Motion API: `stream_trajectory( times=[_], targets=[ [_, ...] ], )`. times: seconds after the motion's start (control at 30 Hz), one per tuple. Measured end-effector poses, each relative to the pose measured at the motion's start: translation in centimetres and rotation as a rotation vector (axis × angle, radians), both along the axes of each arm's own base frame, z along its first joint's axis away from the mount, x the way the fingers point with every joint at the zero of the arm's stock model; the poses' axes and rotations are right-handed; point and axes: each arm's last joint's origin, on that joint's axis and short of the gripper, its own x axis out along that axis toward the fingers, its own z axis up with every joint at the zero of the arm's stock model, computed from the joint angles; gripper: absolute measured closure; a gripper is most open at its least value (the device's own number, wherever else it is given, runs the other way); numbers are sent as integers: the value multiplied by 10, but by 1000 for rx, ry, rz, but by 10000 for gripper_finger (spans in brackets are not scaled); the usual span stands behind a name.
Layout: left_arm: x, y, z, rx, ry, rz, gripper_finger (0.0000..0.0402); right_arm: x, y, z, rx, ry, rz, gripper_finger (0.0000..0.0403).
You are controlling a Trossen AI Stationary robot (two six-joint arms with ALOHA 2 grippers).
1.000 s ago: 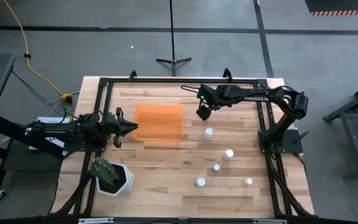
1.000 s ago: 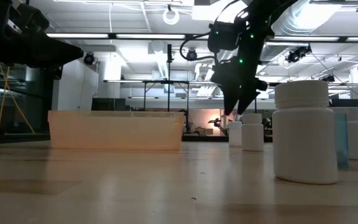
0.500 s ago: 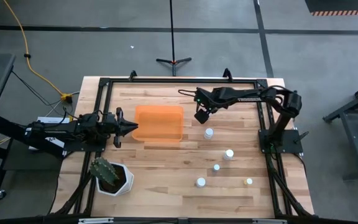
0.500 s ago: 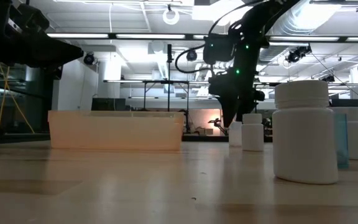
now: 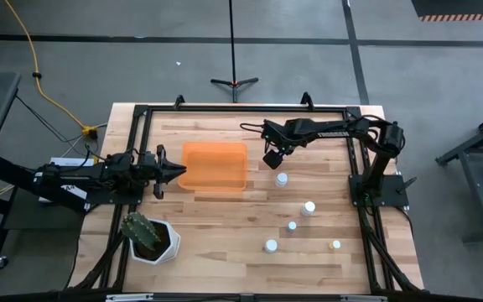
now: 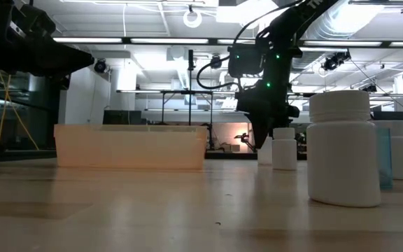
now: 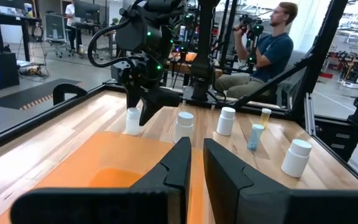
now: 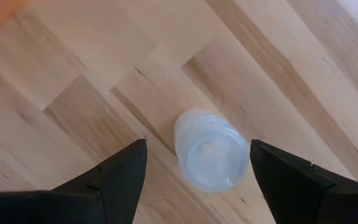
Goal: Pick and place pill bottles into a basket
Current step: Put the transparent pill bottle in the orange bin
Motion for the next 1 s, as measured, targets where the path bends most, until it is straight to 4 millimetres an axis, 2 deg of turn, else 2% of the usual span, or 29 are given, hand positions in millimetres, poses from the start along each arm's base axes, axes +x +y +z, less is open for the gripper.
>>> stream_trajectory(
  times=[1.0],
  targets=[
    [0, 0, 0, 8, 2, -1, 323, 2, -2, 1, -42, -12, -11, 258]
  ],
)
